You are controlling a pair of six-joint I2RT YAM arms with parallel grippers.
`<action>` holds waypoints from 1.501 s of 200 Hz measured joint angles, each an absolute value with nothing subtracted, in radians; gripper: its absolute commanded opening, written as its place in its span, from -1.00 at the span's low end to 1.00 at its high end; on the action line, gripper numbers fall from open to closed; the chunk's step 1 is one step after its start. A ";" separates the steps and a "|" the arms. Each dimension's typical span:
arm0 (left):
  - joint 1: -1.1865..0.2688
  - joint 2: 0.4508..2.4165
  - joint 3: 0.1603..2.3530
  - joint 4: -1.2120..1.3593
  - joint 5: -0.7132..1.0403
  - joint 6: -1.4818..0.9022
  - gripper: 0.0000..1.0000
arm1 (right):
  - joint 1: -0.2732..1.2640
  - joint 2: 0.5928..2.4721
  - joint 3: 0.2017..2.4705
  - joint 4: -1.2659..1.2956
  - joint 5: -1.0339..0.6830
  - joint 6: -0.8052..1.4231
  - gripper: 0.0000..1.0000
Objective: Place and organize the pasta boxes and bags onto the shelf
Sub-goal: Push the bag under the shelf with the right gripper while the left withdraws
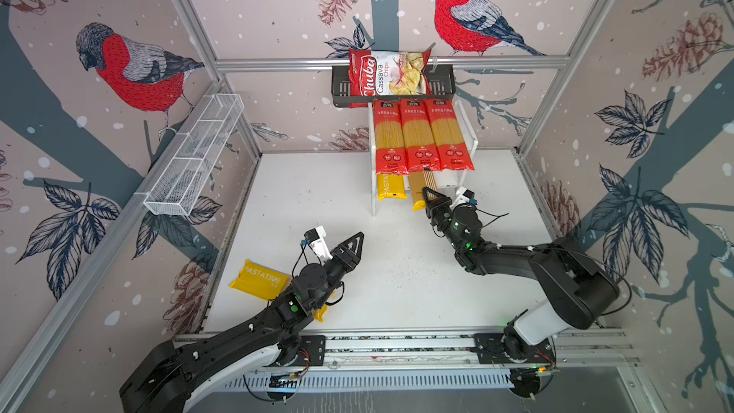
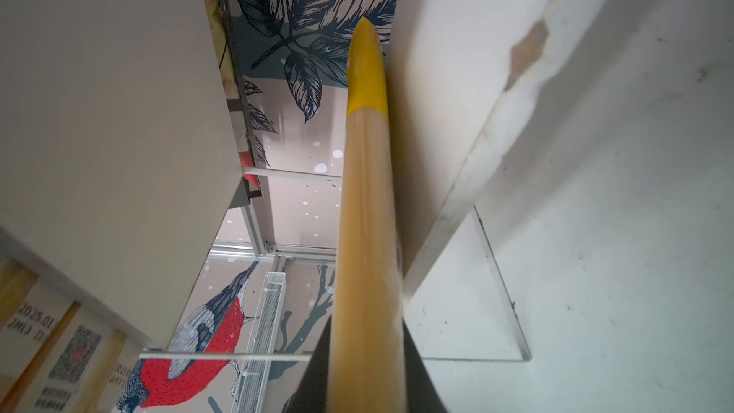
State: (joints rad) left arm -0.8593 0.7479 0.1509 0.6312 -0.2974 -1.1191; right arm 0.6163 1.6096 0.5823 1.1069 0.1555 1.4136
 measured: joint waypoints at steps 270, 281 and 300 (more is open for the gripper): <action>-0.858 0.892 0.171 0.727 -0.236 -1.092 0.07 | 0.506 1.585 0.548 1.088 -0.182 1.390 -0.77; -0.858 0.892 0.173 0.727 -0.236 -1.091 0.07 | 0.504 1.585 0.548 1.088 -0.187 1.391 -0.57; -0.858 0.881 0.180 0.716 -0.232 -1.083 0.13 | 0.503 1.572 0.542 1.079 -0.200 1.393 -0.13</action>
State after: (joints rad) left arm -0.8581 0.8810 0.1802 0.7162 -0.2321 -1.0832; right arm 0.5030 1.5719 0.5415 1.0794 -0.2001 1.3933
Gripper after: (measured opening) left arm 0.537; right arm 0.322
